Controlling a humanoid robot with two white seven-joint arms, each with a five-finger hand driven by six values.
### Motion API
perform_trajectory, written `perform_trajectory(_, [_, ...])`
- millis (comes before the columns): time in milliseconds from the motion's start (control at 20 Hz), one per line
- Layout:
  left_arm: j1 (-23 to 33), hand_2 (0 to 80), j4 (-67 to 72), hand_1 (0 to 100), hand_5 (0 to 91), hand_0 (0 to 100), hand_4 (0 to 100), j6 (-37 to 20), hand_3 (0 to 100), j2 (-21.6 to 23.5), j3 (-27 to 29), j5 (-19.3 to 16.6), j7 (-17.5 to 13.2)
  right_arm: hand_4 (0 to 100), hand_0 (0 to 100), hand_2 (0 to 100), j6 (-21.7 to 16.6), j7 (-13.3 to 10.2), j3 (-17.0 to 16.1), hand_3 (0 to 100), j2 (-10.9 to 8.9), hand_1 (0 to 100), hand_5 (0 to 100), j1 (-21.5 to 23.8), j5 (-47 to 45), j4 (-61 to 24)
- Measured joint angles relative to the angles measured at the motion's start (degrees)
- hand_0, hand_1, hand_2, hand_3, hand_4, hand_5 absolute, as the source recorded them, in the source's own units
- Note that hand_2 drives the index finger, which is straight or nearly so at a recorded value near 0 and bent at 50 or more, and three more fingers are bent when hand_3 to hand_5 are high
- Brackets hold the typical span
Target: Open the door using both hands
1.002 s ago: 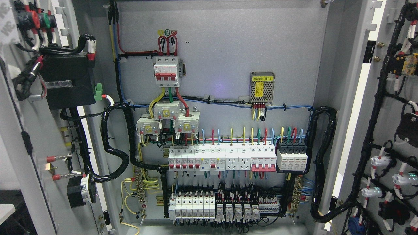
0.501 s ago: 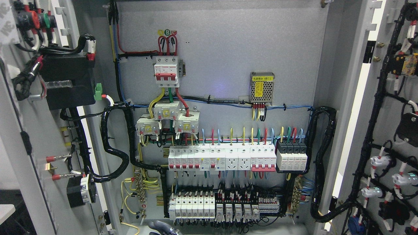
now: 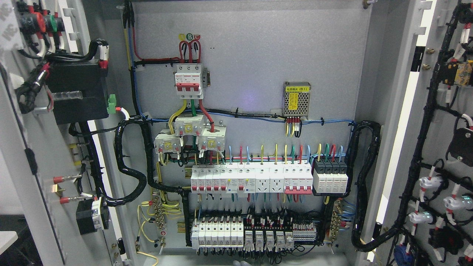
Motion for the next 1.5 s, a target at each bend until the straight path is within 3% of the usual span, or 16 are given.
perform_trajectory(351, [6.01, 0.0, -20.17, 0, 0.0, 0, 0, -0.74, 0, 1.15, -0.53, -1.47, -0.11, 0, 38, 0, -13.84, -0.14, -2.69, 0, -4.56, 0, 0, 7.25, 4.18, -3.33])
perform_trajectory(551, [10.31, 0.0, -31.20, 0, 0.0, 0, 0, -6.47, 0, 2.80, -2.18, -1.78, -0.18, 0, 38, 0, -18.43, -0.35, -4.85, 0, -7.46, 0, 0, 11.35, 7.20, -4.51])
perform_trajectory(1052, [19.06, 0.0, -52.66, 0, 0.0, 0, 0, -25.62, 0, 6.90, -6.64, -0.92, -0.44, 0, 38, 0, -23.29, -0.06, -10.93, 0, -15.40, 0, 0, 20.08, 10.05, -6.60])
perform_trajectory(1252, [20.09, 0.0, -58.08, 0, 0.0, 0, 0, -33.72, 0, 8.21, -7.96, -0.34, -0.47, 0, 38, 0, -23.95, -0.03, -12.79, 0, -17.66, 0, 0, 21.69, 10.30, -7.72])
perform_trajectory(1503, [18.50, 0.0, -62.52, 0, 0.0, 0, 0, -37.26, 0, 9.31, -9.65, -0.02, -0.48, 0, 38, 0, -24.16, 0.07, -15.21, 0, -19.35, 0, 0, 22.60, 10.12, -9.69])
